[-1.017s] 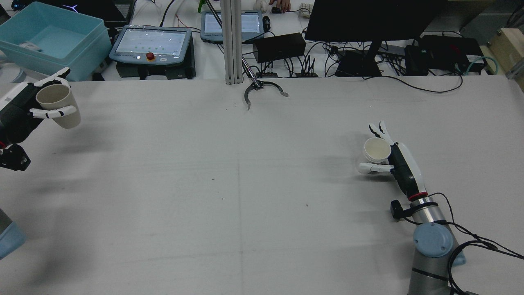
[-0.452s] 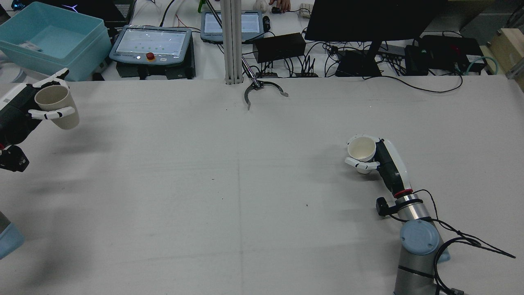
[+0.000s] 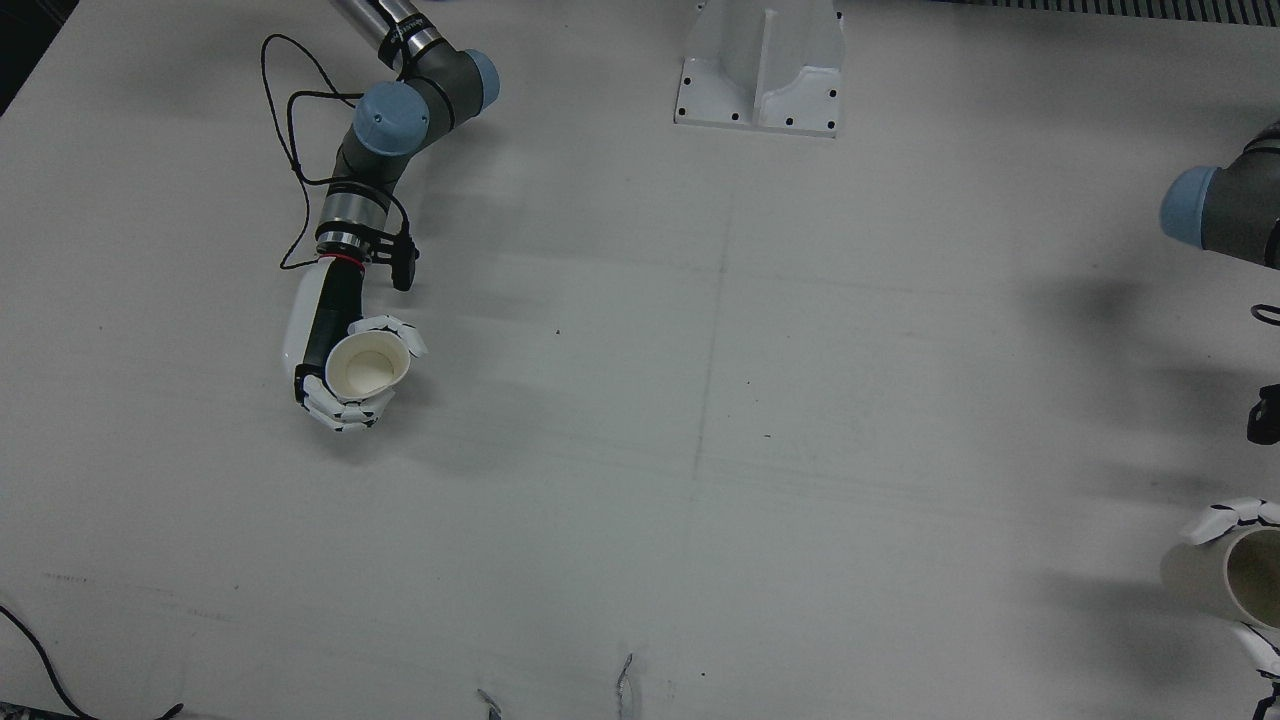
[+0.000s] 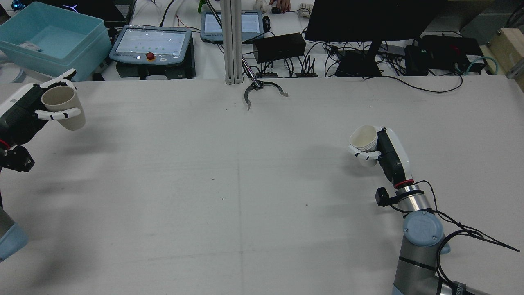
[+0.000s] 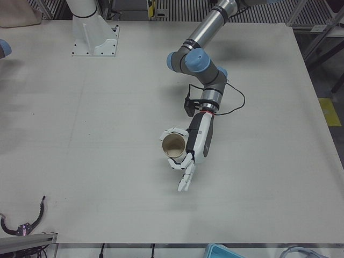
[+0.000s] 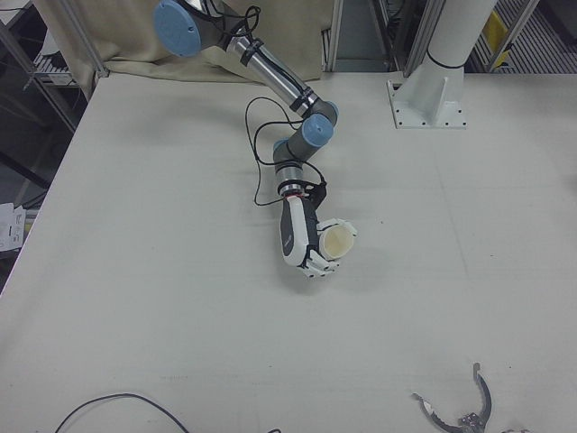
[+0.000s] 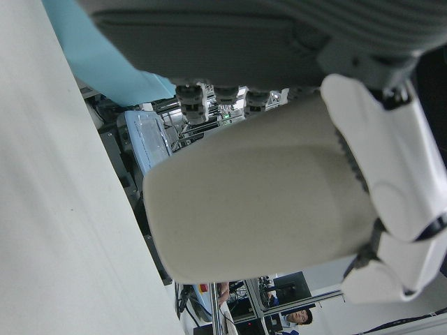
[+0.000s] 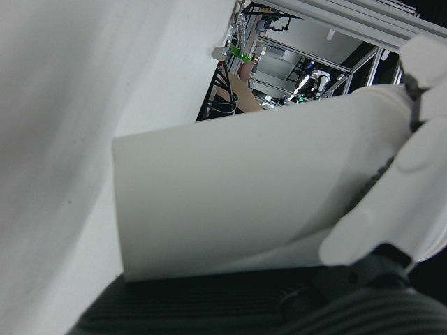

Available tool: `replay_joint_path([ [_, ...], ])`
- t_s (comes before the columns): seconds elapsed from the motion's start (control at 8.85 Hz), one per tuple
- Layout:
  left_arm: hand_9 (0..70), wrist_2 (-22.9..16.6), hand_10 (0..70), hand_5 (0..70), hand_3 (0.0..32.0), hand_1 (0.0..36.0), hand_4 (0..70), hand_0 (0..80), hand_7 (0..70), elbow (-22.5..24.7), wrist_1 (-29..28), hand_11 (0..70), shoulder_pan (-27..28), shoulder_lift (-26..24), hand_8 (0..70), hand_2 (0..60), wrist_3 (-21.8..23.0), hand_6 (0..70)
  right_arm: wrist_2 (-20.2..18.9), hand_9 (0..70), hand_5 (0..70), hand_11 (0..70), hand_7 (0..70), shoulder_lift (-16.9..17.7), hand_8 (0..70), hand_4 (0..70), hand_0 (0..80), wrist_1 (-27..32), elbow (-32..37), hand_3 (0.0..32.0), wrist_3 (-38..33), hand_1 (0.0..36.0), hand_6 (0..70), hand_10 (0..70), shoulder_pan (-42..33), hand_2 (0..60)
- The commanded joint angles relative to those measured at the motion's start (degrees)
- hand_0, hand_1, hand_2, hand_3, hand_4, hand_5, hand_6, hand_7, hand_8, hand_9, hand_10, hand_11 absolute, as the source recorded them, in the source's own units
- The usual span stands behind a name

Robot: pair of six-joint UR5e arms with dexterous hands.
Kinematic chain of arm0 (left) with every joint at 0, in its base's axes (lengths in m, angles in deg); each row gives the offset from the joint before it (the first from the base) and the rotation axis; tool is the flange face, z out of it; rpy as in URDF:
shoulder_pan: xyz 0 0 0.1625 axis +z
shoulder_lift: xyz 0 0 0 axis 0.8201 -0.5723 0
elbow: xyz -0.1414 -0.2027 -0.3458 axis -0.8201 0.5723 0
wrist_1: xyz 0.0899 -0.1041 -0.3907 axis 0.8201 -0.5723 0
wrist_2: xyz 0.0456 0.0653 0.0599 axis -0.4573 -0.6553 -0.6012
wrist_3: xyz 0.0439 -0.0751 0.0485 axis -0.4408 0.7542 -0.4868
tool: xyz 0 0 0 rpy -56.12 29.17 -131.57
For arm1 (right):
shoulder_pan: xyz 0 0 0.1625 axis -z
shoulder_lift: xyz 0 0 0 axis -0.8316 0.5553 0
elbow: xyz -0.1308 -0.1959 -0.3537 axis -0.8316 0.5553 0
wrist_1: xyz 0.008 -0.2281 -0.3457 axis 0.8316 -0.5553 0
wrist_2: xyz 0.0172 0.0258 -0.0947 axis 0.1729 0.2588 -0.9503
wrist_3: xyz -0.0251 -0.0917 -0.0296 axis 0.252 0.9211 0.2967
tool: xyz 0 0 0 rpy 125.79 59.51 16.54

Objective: Pour water
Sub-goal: 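Raise the right hand's cup high and bring the left hand's cup beneath it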

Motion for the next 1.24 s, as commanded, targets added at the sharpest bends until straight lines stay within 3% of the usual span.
replay_joint_path([
  [0.0, 5.3, -1.84, 6.6, 62.1, 0.0, 36.0, 31.7, 41.7, 11.3, -0.61, 4.19, 11.7, 3.88, -8.63, 2.2, 60.0, -1.28, 5.1, -4.58, 70.0, 70.0, 58.3, 70.0, -0.17, 70.0, 35.8, 45.6, -0.07, -4.58, 0.0, 4.19, 12.9, 70.0, 41.7, -8.48, 59.6],
  [0.23, 5.6, -2.11, 6.9, 62.4, 0.0, 36.0, 31.9, 40.7, 11.9, -1.14, 7.01, 12.0, 8.54, -16.27, 2.3, 60.0, -4.88, 5.6, -6.27, 70.0, 70.0, 57.1, 70.0, -0.09, 70.0, 35.9, 45.8, -0.07, -7.74, 0.0, 7.27, 13.0, 70.0, 40.9, -11.58, 57.8],
  [0.45, 5.9, -2.11, 7.0, 62.0, 0.0, 36.0, 31.8, 40.1, 12.4, -6.39, 7.36, 12.1, 11.97, -22.60, 2.6, 60.0, -5.86, 6.0, -9.51, 70.0, 70.0, 56.8, 70.0, -0.17, 69.5, 35.8, 45.8, -0.07, -11.77, 0.0, 11.04, 13.1, 70.0, 40.6, -13.52, 57.5],
  [0.68, 6.0, -2.02, 7.0, 61.0, 0.0, 36.0, 31.8, 40.1, 12.3, -6.07, 7.45, 12.2, 14.10, -26.04, 2.6, 60.0, -10.58, 5.9, -12.94, 70.0, 70.0, 56.6, 70.0, -0.09, 68.6, 35.7, 46.0, -0.33, -17.13, 0.0, 17.44, 13.4, 70.0, 40.4, -15.01, 56.3],
  [0.79, 5.8, -2.11, 6.9, 60.5, 0.0, 36.0, 31.8, 40.6, 12.0, -5.72, 7.54, 12.0, 14.88, -26.50, 2.5, 60.0, -10.69, 5.6, -14.95, 70.0, 70.0, 56.5, 70.0, -0.87, 68.4, 35.6, 46.2, -4.34, -22.12, 0.0, 23.48, 13.6, 70.0, 40.3, -16.23, 56.3],
  [0.9, 5.8, -2.02, 6.9, 60.2, 0.0, 36.0, 31.3, 40.3, 11.7, -3.98, 8.32, 12.0, 15.07, -26.41, 2.4, 60.0, -10.87, 5.4, -18.37, 70.0, 70.0, 57.3, 70.0, -2.62, 68.4, 36.1, 46.3, -8.38, -26.69, 0.0, 30.07, 14.9, 70.0, 40.9, -18.60, 60.0],
  [1.02, 5.7, -2.02, 6.8, 60.6, 0.0, 36.0, 31.5, 41.2, 11.7, -2.48, 9.64, 11.9, 17.07, -26.41, 2.4, 60.0, -10.96, 5.4, -21.10, 70.0, 70.0, 62.5, 70.0, -4.64, 70.0, 36.9, 45.9, -9.90, -28.39, 0.0, 34.48, 17.1, 70.0, 44.4, -20.62, 60.0],
  [1.13, 5.4, -2.02, 6.7, 60.8, 0.0, 36.0, 31.6, 41.5, 11.5, -2.38, 9.91, 11.8, 18.57, -26.41, 2.2, 60.0, -11.57, 5.2, -22.69, 70.0, 70.0, 61.8, 70.0, -7.01, 68.3, 35.9, 45.7, -11.05, -28.58, 0.0, 38.97, 18.3, 70.0, 43.9, -20.82, 60.0],
])
